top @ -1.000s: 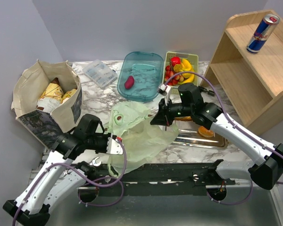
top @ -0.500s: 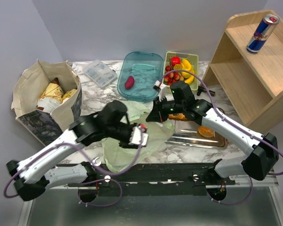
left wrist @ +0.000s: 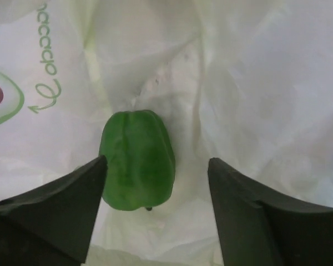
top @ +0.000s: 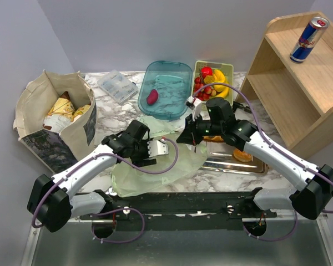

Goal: Untie the knot of the grocery bags and take out the mixed food

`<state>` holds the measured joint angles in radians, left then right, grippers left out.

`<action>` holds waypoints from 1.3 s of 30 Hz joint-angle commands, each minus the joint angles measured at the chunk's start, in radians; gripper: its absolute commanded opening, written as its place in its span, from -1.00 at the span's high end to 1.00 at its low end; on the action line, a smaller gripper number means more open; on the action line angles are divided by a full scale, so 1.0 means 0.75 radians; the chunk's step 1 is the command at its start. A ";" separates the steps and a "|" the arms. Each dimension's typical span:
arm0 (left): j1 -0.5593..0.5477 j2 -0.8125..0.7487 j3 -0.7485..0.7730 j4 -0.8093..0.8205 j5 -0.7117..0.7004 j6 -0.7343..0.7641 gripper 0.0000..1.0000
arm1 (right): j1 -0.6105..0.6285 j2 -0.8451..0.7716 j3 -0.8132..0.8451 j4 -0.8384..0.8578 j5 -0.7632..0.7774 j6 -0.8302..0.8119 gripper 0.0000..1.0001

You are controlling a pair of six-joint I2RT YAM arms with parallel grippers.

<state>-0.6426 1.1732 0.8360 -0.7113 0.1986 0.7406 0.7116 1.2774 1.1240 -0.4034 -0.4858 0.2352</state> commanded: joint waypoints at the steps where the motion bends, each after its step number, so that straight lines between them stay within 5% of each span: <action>1: 0.007 -0.019 -0.089 0.153 -0.101 0.215 -0.60 | -0.007 -0.001 -0.026 -0.022 0.006 -0.023 0.99; 15: 0.024 0.272 -0.170 0.210 -0.215 0.342 -0.70 | -0.007 0.064 -0.010 -0.020 0.017 -0.051 0.99; 22: 0.020 0.133 -0.075 0.116 0.013 0.300 0.34 | -0.006 0.076 -0.029 0.007 0.021 -0.058 0.99; 27: -0.009 -0.016 0.003 0.009 0.192 0.345 0.61 | -0.006 0.080 -0.042 0.035 0.015 -0.053 0.99; 29: -0.043 -0.014 0.024 -0.038 0.153 0.360 0.30 | -0.006 0.082 -0.041 0.038 0.012 -0.050 0.99; 32: -0.085 0.064 0.062 -0.129 0.016 0.361 -0.48 | -0.006 0.082 -0.036 0.041 0.004 -0.047 0.99; 39: -0.032 0.145 -0.001 -0.049 -0.127 0.379 -0.66 | -0.008 0.086 -0.018 0.038 -0.014 -0.030 0.99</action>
<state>-0.6880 1.2640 0.8619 -0.7437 0.1829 1.0065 0.7113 1.3315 1.1030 -0.3901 -0.4870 0.2092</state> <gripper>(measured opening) 0.822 0.027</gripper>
